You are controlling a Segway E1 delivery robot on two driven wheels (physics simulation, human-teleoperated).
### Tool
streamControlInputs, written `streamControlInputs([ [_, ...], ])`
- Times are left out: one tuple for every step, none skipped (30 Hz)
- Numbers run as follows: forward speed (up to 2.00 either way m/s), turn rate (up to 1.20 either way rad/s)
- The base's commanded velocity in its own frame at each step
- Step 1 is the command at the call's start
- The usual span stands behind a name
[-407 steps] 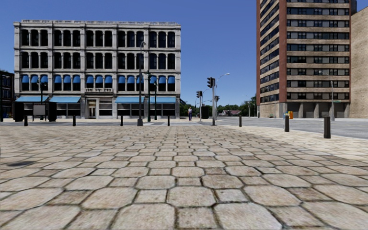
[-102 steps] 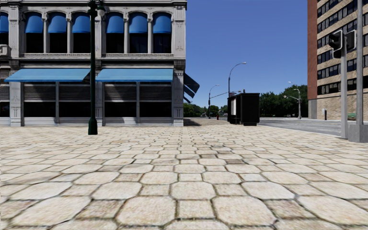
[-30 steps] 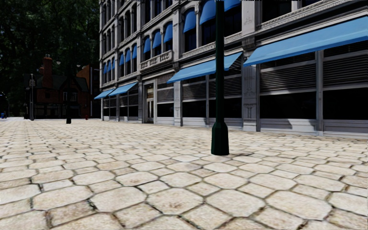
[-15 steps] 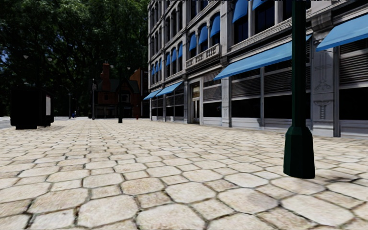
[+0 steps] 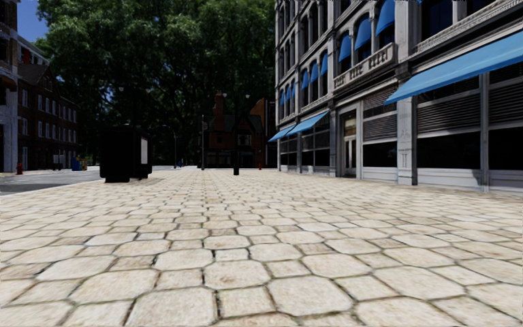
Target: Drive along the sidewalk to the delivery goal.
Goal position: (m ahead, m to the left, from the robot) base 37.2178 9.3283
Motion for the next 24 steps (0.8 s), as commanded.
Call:
streamControlInputs([
  [2.00,0.00],
  [2.00,0.00],
  [2.00,0.00],
  [2.00,0.00],
  [2.00,0.00],
  [2.00,0.00],
  [2.00,0.00],
  [2.00,0.00],
  [2.00,0.00],
  [2.00,0.00],
  [2.00,0.03],
  [2.00,0.24],
  [2.00,0.47],
  [2.00,0.53],
  [2.00,0.55],
  [2.00,0.56],
  [2.00,0.39],
  [2.00,0.16],
  [2.00,0.06],
  [2.00,0.01],
  [2.00,0.01],
  [2.00,0.00],
  [2.00,0.00],
  [2.00,0.00],
])
